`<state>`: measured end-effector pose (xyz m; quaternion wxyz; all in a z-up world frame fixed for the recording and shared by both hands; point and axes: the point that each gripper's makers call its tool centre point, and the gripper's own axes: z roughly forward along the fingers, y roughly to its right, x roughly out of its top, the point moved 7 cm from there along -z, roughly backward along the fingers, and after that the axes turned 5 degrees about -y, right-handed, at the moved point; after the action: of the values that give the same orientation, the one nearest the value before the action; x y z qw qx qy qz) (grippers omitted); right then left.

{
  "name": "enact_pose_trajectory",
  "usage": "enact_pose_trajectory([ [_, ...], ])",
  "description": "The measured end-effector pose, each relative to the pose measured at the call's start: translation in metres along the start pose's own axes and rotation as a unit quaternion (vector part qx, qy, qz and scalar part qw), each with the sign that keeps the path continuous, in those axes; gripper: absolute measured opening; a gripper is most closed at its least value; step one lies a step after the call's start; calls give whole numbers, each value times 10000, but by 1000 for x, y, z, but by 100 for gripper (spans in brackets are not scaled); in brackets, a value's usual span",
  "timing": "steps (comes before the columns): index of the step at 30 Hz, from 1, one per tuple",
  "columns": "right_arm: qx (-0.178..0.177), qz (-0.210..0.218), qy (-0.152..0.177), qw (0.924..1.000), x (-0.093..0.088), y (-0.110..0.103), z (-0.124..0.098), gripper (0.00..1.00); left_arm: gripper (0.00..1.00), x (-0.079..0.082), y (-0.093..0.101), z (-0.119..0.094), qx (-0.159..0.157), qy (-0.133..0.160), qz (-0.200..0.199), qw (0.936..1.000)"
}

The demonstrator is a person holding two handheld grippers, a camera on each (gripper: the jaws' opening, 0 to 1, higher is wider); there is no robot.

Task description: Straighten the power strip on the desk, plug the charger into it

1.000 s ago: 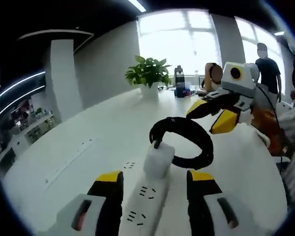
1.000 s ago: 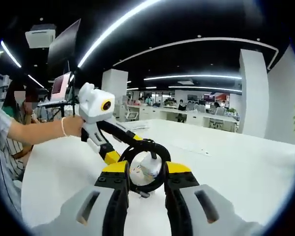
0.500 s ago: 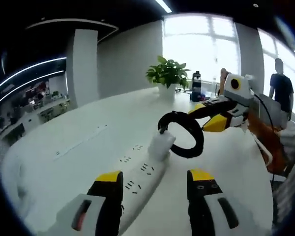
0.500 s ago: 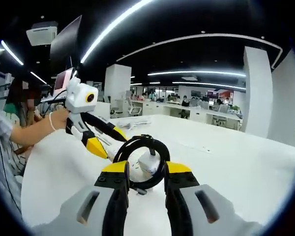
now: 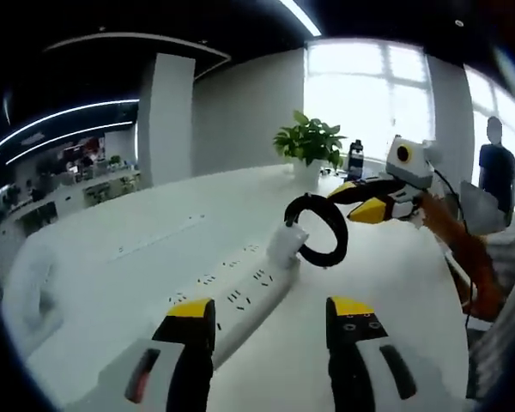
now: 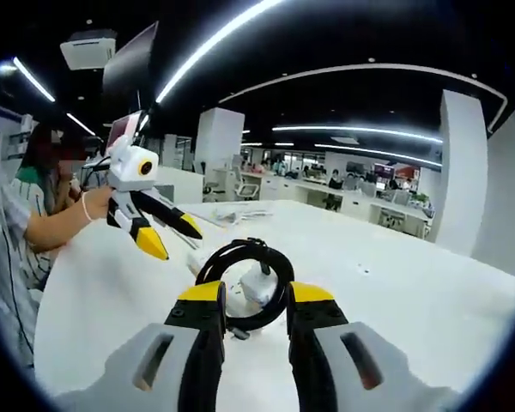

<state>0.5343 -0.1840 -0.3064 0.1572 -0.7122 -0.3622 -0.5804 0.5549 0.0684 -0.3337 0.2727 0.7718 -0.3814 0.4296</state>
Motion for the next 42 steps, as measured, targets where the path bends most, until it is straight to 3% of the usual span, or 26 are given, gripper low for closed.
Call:
enact_pose_trajectory([
  [9,222,-350,-24,9991,9,7,7,29,52,-13,-1,-8,170,172,-65,9997],
  [14,303,-623,-351,9970,10,12,14,30,51,-24,-2,-9,333,46,-50,9994],
  [20,485,-843,-621,9933,14,17,25,35,51,-30,-3,-12,343,97,-35,9994],
  [29,622,-1329,-918,9849,20,17,38,40,51,-37,-5,-14,407,46,-55,9991],
  [42,910,-1582,-1278,9749,26,20,52,41,51,-42,-3,-17,400,-179,31,9990],
])
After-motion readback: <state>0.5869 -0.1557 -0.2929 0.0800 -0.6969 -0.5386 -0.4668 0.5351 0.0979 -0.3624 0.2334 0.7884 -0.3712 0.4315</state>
